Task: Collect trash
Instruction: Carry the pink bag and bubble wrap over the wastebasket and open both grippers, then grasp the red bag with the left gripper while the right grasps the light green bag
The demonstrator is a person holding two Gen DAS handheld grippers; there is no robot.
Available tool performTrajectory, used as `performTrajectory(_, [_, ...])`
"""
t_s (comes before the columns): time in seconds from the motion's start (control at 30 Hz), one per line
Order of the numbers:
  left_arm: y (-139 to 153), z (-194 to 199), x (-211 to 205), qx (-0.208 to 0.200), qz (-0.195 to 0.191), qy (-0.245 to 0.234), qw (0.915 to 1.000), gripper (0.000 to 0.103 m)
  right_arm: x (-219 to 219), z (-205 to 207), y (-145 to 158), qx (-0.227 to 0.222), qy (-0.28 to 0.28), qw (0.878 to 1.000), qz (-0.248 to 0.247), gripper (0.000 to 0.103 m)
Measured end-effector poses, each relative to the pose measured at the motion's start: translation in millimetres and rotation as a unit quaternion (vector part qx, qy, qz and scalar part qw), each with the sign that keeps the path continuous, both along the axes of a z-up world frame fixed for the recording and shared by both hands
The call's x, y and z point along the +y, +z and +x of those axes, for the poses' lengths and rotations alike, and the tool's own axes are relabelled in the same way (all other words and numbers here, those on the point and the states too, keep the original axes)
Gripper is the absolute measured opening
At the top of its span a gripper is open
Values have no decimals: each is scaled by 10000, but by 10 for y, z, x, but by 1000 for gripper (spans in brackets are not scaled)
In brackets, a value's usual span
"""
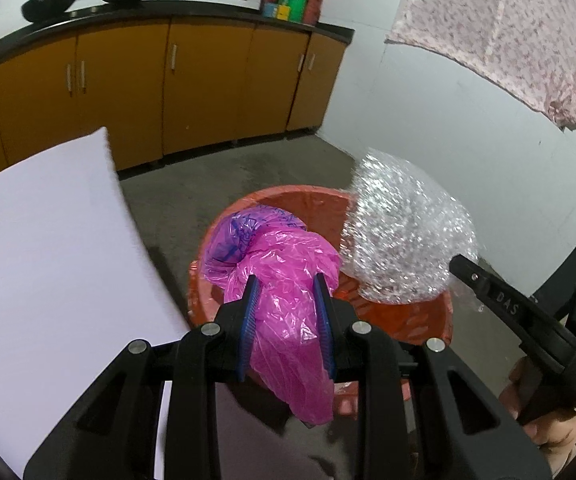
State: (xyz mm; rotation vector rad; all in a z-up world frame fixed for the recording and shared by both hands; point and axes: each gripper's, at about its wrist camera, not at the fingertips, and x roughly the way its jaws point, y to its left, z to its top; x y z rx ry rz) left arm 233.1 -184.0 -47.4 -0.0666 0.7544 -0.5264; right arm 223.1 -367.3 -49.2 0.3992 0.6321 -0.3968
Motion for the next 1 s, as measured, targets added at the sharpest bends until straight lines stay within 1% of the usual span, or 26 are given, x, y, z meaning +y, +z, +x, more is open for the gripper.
performTrajectory(0.1, [-58,34,-60,95,7,-123,9999,29,-52,30,-54,-39,127,9998,125,15])
performTrajectory(0.13, [-70,40,-58,106,10,-131,9999,33,-61,27,-69,-36,149,9998,137,17])
performTrajectory(0.2, [-107,52,-25,175,-10,-129,9998,36,-82,12,-110,-22,164,9997,173,27])
performTrajectory(0.27, [-132,55,35,222,-25,-72,9997,43,-112,-13,-146,3,121,9997,222,30])
performTrajectory(0.37, [-141,30,177,231,-34,62,9997,48,-156,-52,-184,39,35,9996,282,35])
performTrajectory(0.47, [-119,1,289,200,-5,233,9995,49,-146,-97,-180,44,-2,9997,251,39])
performTrajectory(0.5, [-116,-6,313,189,-3,287,9994,50,-135,-123,-177,39,1,9997,235,42])
performTrajectory(0.53, [-101,-26,364,156,3,381,9992,53,-123,-136,-166,31,4,9997,224,44])
performTrajectory(0.6, [-69,-79,467,67,52,550,9985,57,-64,-182,-130,-26,39,9998,167,53])
performTrajectory(0.7, [-13,-175,702,-110,199,857,9961,58,46,-236,-78,-74,147,9998,56,57])
performTrajectory(0.77, [28,-231,950,-227,280,1176,9924,62,111,-265,-52,-81,230,9997,34,58])
performTrajectory(0.83, [55,-271,1200,-307,307,1509,9876,64,201,-282,-41,-72,337,9994,37,59])
performTrajectory(0.93, [75,-335,1675,-407,402,2129,9754,65,335,-283,-29,-42,491,9988,45,59])
performTrajectory(1.0, [71,-352,2003,-446,514,2567,9641,66,433,-281,-21,-25,592,9982,46,59])
